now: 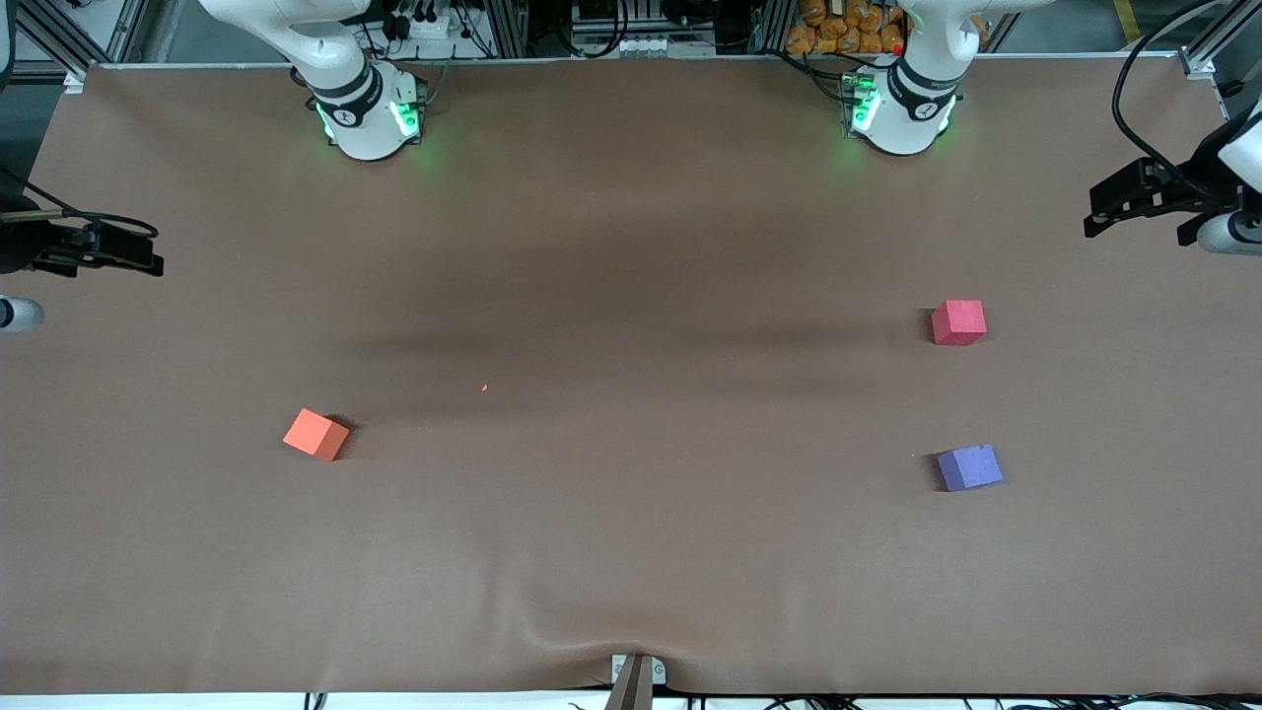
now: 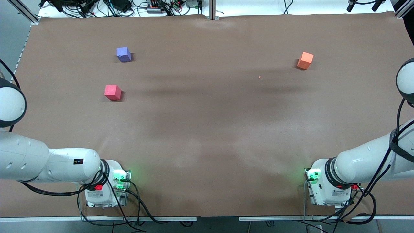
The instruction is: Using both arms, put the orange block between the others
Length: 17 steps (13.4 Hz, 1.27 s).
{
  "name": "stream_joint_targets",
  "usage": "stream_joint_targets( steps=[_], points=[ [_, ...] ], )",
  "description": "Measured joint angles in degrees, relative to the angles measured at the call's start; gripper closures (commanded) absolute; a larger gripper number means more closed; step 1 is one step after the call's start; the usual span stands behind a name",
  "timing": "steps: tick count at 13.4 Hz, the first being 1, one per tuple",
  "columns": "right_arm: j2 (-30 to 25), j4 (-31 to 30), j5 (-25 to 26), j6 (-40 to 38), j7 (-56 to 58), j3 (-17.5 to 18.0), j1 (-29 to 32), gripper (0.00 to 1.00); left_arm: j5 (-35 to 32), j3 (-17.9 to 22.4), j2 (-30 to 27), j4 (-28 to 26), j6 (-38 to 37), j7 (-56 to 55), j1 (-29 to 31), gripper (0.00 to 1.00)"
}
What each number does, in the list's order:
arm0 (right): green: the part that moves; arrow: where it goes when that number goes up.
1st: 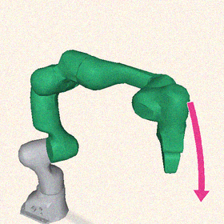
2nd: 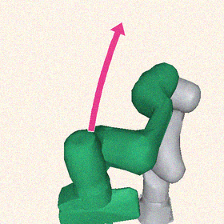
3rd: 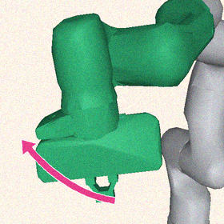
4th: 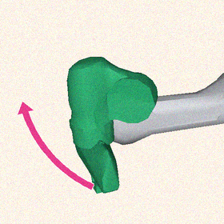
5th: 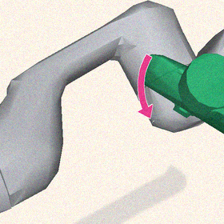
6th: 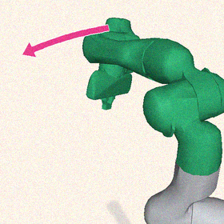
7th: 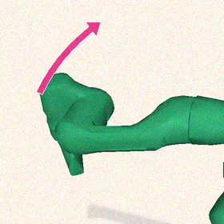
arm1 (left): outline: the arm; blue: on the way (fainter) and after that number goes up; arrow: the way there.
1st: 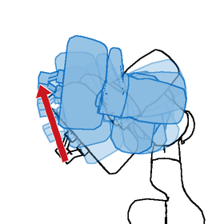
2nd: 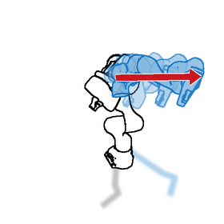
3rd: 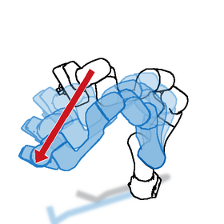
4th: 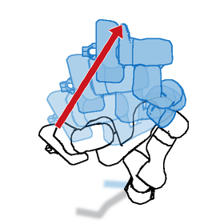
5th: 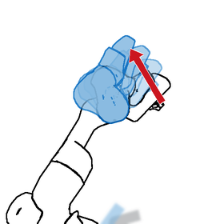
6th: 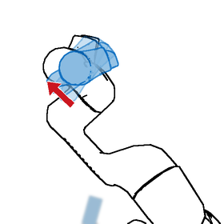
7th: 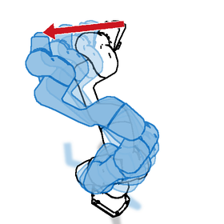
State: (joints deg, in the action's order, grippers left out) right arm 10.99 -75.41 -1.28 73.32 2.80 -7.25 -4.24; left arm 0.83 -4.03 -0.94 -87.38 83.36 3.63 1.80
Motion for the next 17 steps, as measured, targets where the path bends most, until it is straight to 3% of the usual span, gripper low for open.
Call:
stream_joint_targets(
  steps=[4, 13, 17],
  points=[
    [3.7, -1.7, 0.0, 3.6, 0.0, 0.1, 0.0, 0.0, 0.0, 0.0, 0.0, 0.0, 0.0, 0.0, 0.0, 0.0],
    [19.7, -11.3, -0.9, 29.1, 0.5, 0.8, -1.5, 0.0, 0.0, -0.1, 0.2, 0.0, 0.0, 0.0, 0.0, 0.0],
    [24.7, -13.0, -0.9, 36.4, 13.4, 0.8, -1.5, 0.0, 0.0, -0.1, 0.2, 0.0, 0.0, 0.0, 0.0, 0.0]
  ],
)
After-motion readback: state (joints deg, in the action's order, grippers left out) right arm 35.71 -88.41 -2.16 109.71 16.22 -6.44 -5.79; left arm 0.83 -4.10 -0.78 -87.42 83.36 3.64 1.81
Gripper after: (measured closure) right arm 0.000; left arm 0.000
